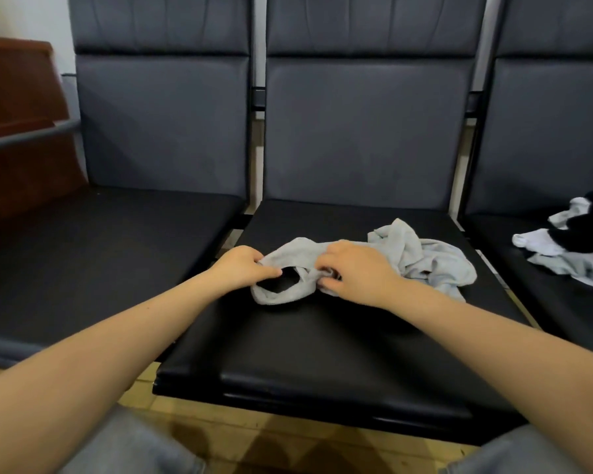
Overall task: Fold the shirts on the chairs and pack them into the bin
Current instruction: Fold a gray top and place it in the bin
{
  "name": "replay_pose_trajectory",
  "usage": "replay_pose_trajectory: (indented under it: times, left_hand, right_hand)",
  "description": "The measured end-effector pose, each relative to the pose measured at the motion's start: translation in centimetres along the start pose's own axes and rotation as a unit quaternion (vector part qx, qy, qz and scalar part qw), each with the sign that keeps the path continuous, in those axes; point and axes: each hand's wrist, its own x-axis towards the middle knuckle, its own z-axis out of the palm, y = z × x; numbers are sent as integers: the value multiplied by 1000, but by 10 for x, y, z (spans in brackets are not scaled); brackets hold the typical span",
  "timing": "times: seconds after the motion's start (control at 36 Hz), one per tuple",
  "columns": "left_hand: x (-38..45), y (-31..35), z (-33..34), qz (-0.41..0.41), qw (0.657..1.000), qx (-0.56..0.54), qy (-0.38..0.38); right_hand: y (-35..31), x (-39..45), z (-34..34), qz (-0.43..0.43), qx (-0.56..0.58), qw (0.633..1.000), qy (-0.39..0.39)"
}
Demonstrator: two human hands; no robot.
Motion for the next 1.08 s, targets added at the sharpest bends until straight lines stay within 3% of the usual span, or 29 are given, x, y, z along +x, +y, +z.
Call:
replay_pose_trajectory:
  times: [0.06, 0.08, 0.14, 0.22, 0.31, 0.39, 0.47, 0.56, 0.72, 0.81, 0.86, 0.97, 1.08]
  left_hand:
    - [-3, 6, -4, -18, 986, -166, 0]
    - [-3, 10, -7, -37, 962, -271, -4]
    - [-3, 17, -15, -83, 881, -465, -39]
    - [-1, 25, -25, -112, 742, -656, -80]
    - [0, 33, -31, -96, 641, -756, -87]
    - [4, 37, -34, -64, 606, -785, -114]
    - [7, 37, -35, -47, 612, -781, -115]
    - [6, 38, -36, -48, 638, -765, -80]
    - [6, 42, -24, -54, 759, -648, -36]
    - [7, 43, -15, -40, 796, -603, -4]
    - [8, 41, -9, -40, 807, -589, 14]
    - [9, 42, -2, -46, 816, -575, 38]
    - [11, 45, 0, -49, 813, -579, 41]
  right_hand:
    - [3, 2, -9, 61, 96, 993, 15]
    - [5, 2, -15, 89, 157, 983, 30]
    - [8, 1, -30, 146, 278, 948, 56]
    - [15, -6, -49, 199, 383, 900, 56]
    - [21, -16, -58, 171, 408, 897, 10]
    - [23, -24, -60, 145, 285, 947, -41]
    - [35, -27, -60, 120, 186, 974, -37]
    - [47, -33, -64, 134, 114, 984, 15]
    - [61, -44, -59, 223, 107, 966, 68]
    - [68, -45, -58, 287, 141, 940, 120]
    - [74, -47, -58, 327, 119, 932, 100]
    - [80, -53, -53, 381, -7, 924, -20]
    - [86, -55, -50, 414, 101, 904, 26]
